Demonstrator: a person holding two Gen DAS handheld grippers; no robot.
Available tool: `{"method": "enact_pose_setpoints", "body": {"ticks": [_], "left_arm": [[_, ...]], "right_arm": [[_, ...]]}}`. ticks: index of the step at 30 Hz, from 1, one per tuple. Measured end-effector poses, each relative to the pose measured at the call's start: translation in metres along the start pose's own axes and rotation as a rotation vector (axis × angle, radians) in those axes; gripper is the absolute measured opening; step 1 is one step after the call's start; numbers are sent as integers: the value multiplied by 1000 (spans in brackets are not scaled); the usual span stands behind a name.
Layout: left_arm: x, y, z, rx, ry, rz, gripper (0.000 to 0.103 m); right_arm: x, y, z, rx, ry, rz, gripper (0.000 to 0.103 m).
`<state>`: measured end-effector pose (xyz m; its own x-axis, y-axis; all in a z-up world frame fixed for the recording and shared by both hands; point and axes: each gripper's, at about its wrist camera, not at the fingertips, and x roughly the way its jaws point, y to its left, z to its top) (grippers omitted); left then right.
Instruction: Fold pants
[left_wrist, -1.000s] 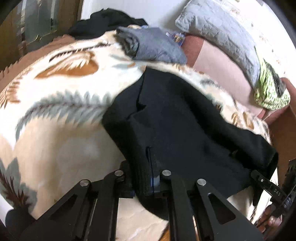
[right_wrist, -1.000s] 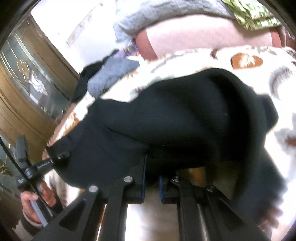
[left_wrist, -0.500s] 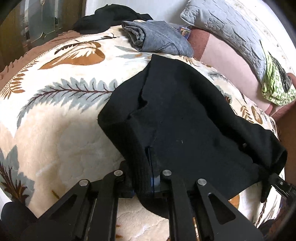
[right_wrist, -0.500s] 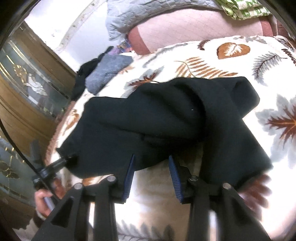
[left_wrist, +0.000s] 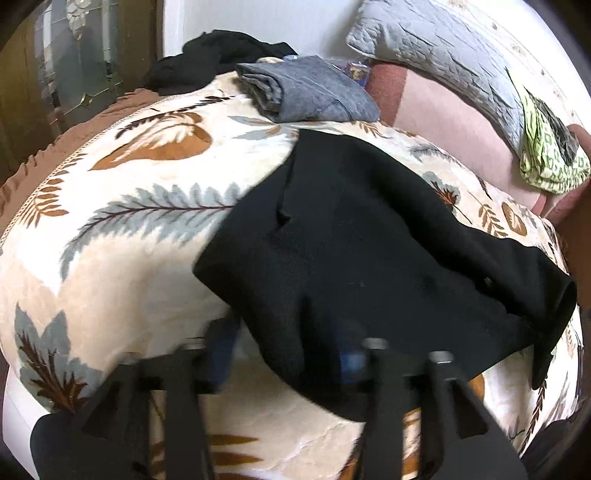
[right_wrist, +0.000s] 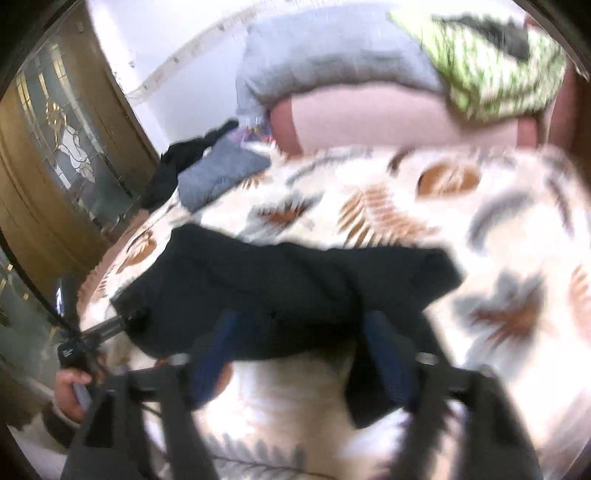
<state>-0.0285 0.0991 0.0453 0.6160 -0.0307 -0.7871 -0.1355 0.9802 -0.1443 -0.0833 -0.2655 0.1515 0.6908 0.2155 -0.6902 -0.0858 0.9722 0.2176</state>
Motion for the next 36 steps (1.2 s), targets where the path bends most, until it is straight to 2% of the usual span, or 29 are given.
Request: {"method": "enact_pose_setpoints", "body": {"ticks": [1,3,6,7,8,9,10,11,14,17,21,24,27,30,31,33,36], "left_arm": [[-3,5,-1,-14,-8,3,63],[-8,13,-3,-31,-10,8,64],[-18,18,-3,-40,-24,5,64],[-22,18,-3,-38,-37,3,64],[-27,16,-2,-33,-54,1,64],[-33,14,-1,-26,-74,2,64],[-37,13,0,-20,-91,3,64],[-42,10,3,-9,-108,3,64],[-45,1,9,12,-131,-14,66],[-41,-12,14,31,-129,-41,66],[-24,-32,13,48,-87,-76,66],[-11,-44,9,62,-50,-81,66],[-1,-51,6,73,-21,-86,66],[6,-54,5,89,-7,-81,66],[7,-55,4,93,-3,-80,66],[10,-56,4,98,2,-75,66],[13,-55,3,93,12,-71,66]], "right_arm": [[-1,-2,1,-22,-20,-35,86],[10,-8,2,-50,1,-88,86],[46,-20,-1,-50,91,-95,86],[55,-23,-3,-46,102,-90,79],[64,-26,-6,-41,113,-88,66],[74,-29,-7,-41,144,-99,18],[77,-31,-6,-40,162,-111,5],[77,-33,-4,-39,153,-112,4],[65,-30,20,-99,69,-153,4],[61,-26,65,-143,-32,-205,4],[94,-21,113,-174,-71,-253,4],[135,-24,131,-151,-61,-251,4],[180,-31,131,-127,-34,-256,4],[224,-46,121,-75,62,-240,11],[234,-52,117,-56,100,-228,19],[245,-62,108,-5,188,-201,33],[221,-70,99,28,192,-129,37]]}}
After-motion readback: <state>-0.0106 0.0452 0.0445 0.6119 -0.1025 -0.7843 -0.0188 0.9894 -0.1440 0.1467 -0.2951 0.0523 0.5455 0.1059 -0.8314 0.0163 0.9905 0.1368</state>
